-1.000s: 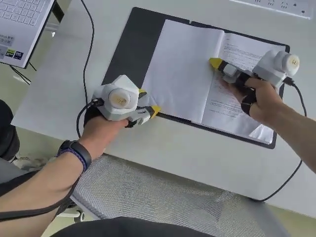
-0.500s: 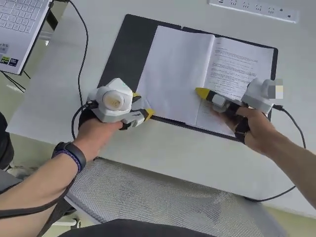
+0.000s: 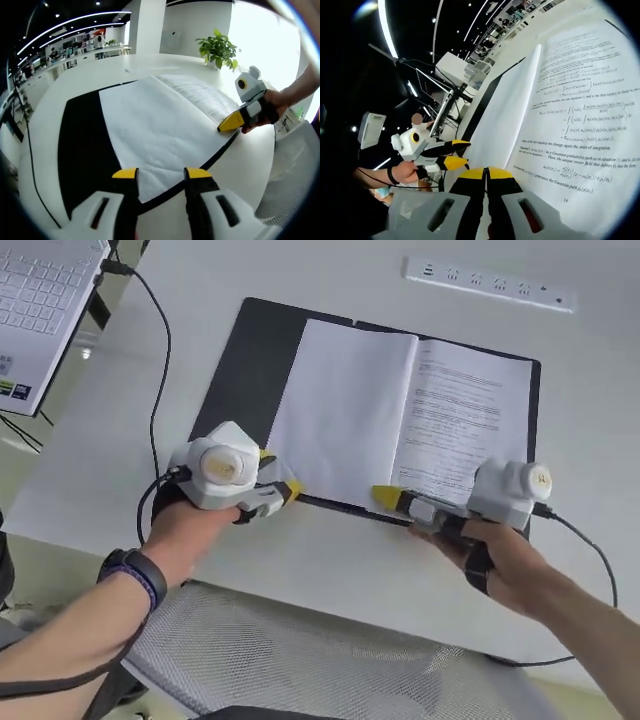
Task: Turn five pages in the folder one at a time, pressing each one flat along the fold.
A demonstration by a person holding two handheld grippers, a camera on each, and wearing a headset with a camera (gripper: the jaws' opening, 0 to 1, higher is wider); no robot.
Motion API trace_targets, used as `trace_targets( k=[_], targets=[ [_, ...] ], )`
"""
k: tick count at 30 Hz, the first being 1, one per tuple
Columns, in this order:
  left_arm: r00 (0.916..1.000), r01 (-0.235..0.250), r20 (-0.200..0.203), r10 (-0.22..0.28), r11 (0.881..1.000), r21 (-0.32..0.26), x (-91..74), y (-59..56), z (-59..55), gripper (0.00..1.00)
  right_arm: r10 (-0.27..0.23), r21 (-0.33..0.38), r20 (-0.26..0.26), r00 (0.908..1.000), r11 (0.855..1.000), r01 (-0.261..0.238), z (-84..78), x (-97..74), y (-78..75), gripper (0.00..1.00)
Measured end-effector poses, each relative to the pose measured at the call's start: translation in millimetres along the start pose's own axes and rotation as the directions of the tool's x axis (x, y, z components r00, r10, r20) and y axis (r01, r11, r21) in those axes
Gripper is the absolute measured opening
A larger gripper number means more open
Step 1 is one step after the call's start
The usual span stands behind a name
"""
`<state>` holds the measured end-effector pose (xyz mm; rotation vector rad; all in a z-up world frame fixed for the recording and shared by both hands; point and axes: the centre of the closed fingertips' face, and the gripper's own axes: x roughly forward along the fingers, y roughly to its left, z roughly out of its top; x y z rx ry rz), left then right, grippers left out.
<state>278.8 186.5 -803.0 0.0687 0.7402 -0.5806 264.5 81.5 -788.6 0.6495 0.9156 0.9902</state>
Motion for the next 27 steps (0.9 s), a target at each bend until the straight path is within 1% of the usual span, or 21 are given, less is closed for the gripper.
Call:
trace_targets(
  k=[7,10,12,17,18,20,21,23,27],
  targets=[
    [1.0,0.005,0.0,-0.005,1.0,0.005,1.0,-1.2,-0.6,0.37,-0.018,-0.006,-0.025,0.9995,1.0,0.018,-9.1,-3.6,2.3,0.0],
    [1.0,0.002,0.007,-0.002,1.0,0.0,1.0,1.0,-0.5,0.35,-0.023,0.007,-0.027,0.9994,1.0,0.023,-8.7,-5.2,-5.0,0.0],
    [0.9999,0.006,0.008,-0.006,1.0,-0.008,0.6,1.3,0.0,0.35,-0.027,0.016,-0.025,0.9993,1.0,0.027,-8.6,-5.2,-6.2,0.0],
    [1.0,0.009,-0.001,-0.009,1.0,-0.004,3.1,3.8,-1.6,0.34,-0.044,0.011,-0.028,0.9986,0.999,0.045,-9.6,-5.6,-11.7,0.0],
    [1.0,0.008,-0.002,-0.008,1.0,-0.01,3.2,3.8,-1.5,0.35,-0.048,0.013,-0.027,0.9985,0.999,0.048,-9.6,-5.9,-12.5,0.0],
    [0.9999,0.014,-0.005,-0.014,0.999,-0.029,3.1,1.6,-0.9,0.37,-0.055,-0.017,-0.025,0.9982,0.998,0.055,-9.4,-7.6,-13.3,0.0],
    [0.9998,0.018,-0.007,-0.019,0.999,-0.035,2.8,0.0,-0.6,0.38,-0.056,-0.011,-0.02,0.9982,0.998,0.056,-9.3,-8.7,-13.4,0.0],
    [0.9997,0.022,-0.012,-0.022,0.999,-0.041,2.7,-1.3,-0.3,0.4,-0.049,-0.003,-0.007,0.9988,0.999,0.049,-9.0,-11.3,-11.8,0.03],
    [0.9991,0.03,-0.03,-0.031,0.998,-0.052,2.4,-4.6,0.5,0.43,-0.061,-0.004,-0.001,0.9982,0.998,0.061,-12.1,-15.7,-11.7,0.08]
  ],
)
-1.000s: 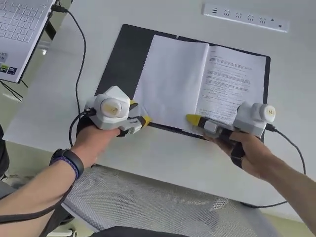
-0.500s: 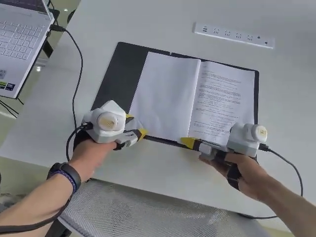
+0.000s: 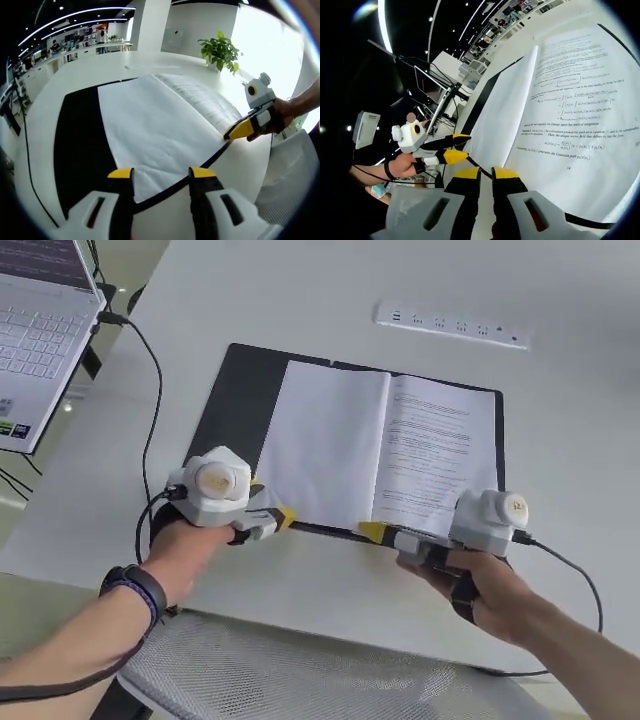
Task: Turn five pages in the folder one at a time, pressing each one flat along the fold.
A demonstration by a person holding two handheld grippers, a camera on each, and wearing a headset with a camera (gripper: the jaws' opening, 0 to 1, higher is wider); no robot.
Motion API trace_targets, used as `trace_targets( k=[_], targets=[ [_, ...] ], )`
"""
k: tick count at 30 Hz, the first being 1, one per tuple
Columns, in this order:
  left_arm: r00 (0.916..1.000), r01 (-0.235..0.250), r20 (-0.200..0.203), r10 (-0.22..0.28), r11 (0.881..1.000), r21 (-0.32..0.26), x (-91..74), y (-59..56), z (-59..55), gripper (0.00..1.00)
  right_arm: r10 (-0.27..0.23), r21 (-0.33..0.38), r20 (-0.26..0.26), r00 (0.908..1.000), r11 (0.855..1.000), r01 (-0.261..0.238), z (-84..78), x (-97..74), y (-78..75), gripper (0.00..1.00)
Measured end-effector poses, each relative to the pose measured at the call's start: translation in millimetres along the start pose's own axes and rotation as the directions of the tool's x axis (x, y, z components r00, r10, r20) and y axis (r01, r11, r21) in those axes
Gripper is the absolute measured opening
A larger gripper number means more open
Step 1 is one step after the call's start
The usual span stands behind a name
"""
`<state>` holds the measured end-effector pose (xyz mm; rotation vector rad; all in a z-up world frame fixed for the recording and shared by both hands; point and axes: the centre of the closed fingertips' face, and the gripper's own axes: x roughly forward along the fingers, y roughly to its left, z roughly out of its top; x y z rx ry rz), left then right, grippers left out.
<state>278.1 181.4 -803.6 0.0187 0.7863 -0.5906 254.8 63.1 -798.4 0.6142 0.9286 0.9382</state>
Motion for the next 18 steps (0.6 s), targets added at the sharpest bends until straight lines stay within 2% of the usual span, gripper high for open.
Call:
trace_targets(
  k=[3,7,12,18],
  targets=[
    [0.9999,0.006,-0.015,-0.006,1.0,0.024,-2.2,-4.5,0.8,0.46,-0.002,-0.008,0.014,0.9999,1.0,0.002,1.6,-5.7,3.5,0.12],
    [0.9999,0.005,-0.013,-0.005,0.999,0.045,-7.6,-7.6,4.8,0.53,-0.022,-0.012,0.029,0.9994,1.0,0.022,5.4,-14.8,0.5,0.16],
    [0.9998,0.012,-0.017,-0.011,0.997,0.077,-14.5,-14.1,8.2,0.54,-0.034,-0.031,0.054,0.9979,0.999,0.035,14.9,-27.7,-1.1,0.21],
    [0.9999,0.011,0.002,-0.011,0.996,0.088,-21.1,-16.2,13.8,0.56,-0.075,-0.068,0.071,0.9946,0.994,0.08,23.5,-49.7,-7.0,0.25]
  ],
)
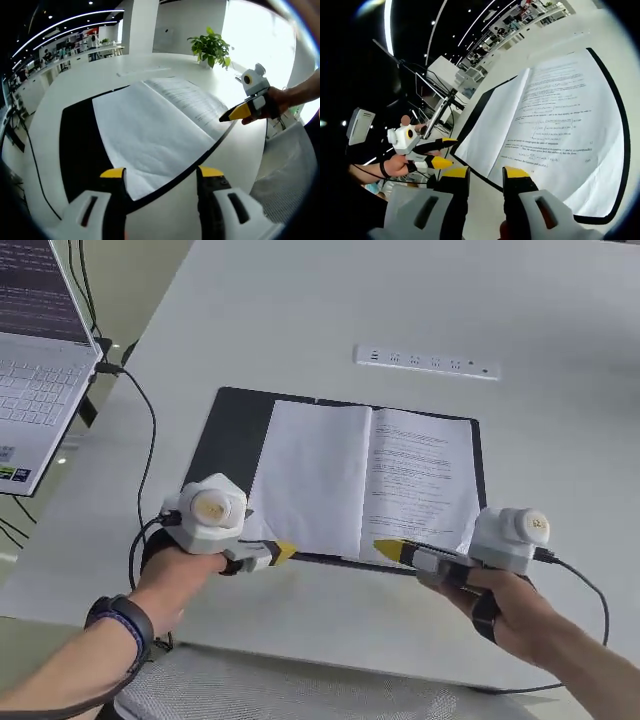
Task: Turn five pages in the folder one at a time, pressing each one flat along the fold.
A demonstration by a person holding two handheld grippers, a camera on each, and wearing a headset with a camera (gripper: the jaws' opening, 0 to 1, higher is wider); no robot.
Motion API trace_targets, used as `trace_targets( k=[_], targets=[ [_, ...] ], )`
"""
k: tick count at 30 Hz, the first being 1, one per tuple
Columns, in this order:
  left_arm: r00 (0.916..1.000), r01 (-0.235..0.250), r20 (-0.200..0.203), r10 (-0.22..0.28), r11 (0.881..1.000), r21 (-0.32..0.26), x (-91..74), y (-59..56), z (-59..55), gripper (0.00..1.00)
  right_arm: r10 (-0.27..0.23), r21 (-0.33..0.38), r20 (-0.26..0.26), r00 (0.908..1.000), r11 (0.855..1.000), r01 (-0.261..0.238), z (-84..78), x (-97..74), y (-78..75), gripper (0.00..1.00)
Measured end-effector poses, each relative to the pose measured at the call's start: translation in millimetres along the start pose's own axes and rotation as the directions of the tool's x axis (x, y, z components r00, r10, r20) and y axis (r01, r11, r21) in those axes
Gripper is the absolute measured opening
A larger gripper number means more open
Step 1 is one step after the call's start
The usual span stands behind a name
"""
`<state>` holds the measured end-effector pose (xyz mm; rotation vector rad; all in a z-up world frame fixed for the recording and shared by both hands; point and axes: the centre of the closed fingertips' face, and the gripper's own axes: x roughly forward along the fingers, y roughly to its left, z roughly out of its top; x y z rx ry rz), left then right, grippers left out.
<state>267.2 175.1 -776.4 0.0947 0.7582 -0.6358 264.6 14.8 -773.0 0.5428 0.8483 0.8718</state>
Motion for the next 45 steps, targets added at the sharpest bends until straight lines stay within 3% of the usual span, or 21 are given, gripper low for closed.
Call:
trace_targets(
  k=[10,13,20,21,26,34,39,45],
  targets=[
    [0.9997,-0.007,0.025,0.006,1.0,0.024,-10.9,2.7,1.8,0.58,-0.097,-0.135,-0.001,0.9953,0.986,0.096,11.5,-43.7,-20.4,0.34],
    [0.9996,-0.009,0.028,0.008,0.999,0.041,-17.2,3.8,5.1,0.58,-0.152,-0.216,0.014,0.9883,0.965,0.151,22.4,-58.0,-22.7,0.36],
    [0.9992,-0.016,0.039,0.013,0.998,0.066,-29.6,8.0,11.1,0.6,-0.177,-0.308,0.029,0.9839,0.935,0.177,37.5,-81.3,-6.2,0.41],
    [0.999,-0.016,0.043,0.013,0.997,0.069,-31.0,8.0,12.2,0.6,-0.178,-0.317,0.03,0.9836,0.932,0.178,36.0,-81.6,-13.0,0.42],
    [0.9981,-0.023,0.059,0.019,0.997,0.072,-36.7,9.0,15.3,0.61,-0.197,-0.355,0.04,0.9795,0.913,0.199,41.6,-95.0,-18.2,0.46],
    [0.9962,-0.036,0.082,0.032,0.998,0.054,-50.2,7.3,17.0,0.62,-0.22,-0.382,0.028,0.975,0.899,0.214,35.2,-110.3,-24.1,0.51],
    [0.996,-0.04,0.082,0.036,0.998,0.044,-56.3,6.9,11.5,0.65,-0.228,-0.393,0.007,0.9736,0.894,0.212,26.3,-115.6,-23.7,0.54],
    [0.994,-0.05,0.099,0.047,0.998,0.025,-65.3,4.0,12.7,0.68,-0.239,-0.399,0.002,0.971,0.89,0.22,14.8,-124.0,-23.3,0.57]
  ],
)
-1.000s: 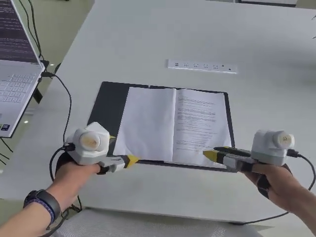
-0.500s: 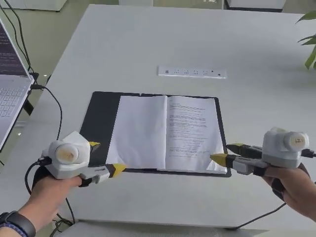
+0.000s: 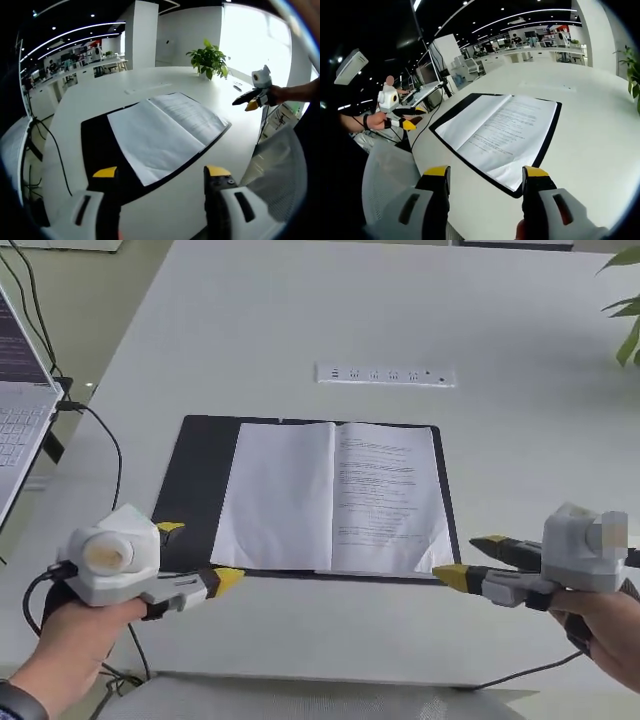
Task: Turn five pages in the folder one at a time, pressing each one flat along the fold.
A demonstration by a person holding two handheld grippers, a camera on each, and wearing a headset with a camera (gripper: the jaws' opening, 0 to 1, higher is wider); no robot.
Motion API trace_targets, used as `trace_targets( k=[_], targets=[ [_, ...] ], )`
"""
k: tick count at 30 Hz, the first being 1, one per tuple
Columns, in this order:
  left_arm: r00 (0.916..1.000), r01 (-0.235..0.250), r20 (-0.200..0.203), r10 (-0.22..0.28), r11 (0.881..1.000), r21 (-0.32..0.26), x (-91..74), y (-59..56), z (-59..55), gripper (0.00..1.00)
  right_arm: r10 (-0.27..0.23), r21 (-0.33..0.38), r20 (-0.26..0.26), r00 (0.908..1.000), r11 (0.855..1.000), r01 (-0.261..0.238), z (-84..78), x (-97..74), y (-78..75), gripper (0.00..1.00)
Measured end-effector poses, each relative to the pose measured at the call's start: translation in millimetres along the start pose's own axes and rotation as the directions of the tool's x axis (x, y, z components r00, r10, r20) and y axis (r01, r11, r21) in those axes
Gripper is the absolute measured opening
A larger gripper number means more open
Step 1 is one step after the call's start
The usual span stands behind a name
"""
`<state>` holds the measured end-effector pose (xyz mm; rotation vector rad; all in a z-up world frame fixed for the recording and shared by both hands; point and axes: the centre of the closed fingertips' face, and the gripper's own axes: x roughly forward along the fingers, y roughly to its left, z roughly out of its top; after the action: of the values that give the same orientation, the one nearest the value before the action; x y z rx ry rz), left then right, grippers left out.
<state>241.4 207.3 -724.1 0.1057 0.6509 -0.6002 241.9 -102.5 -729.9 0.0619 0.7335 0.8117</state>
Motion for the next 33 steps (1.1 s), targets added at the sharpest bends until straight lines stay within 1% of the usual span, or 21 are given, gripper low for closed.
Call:
trace_targets(
  k=[6,13,22,26,33],
  targets=[
    [0.9999,-0.003,0.015,0.003,1.0,-0.006,-2.4,-3.0,1.5,0.71,-0.016,-0.018,-0.015,0.9998,1.0,0.016,-5.3,-3.5,1.3,0.63],
    [0.9999,0.001,0.014,-0.001,1.0,-0.007,-2.7,-5.9,2.3,0.73,-0.021,-0.016,-0.012,0.9997,1.0,0.021,-6.7,-4.3,2.1,0.65],
    [0.9999,0.003,0.016,-0.003,1.0,-0.003,-2.8,-5.4,5.4,0.74,-0.039,0.0,-0.001,0.9993,0.999,0.039,-6.4,-6.1,2.5,0.68],
    [0.9998,0.009,0.015,-0.009,1.0,0.002,-1.9,-7.0,8.7,0.74,-0.042,-0.002,-0.001,0.9991,0.999,0.042,-7.5,-7.7,3.1,0.68],
    [0.9993,0.03,0.019,-0.031,0.999,0.016,4.4,-13.1,19.6,0.75,-0.052,0.004,0.01,0.9986,0.999,0.052,-6.8,-14.5,1.4,0.7]
  ],
)
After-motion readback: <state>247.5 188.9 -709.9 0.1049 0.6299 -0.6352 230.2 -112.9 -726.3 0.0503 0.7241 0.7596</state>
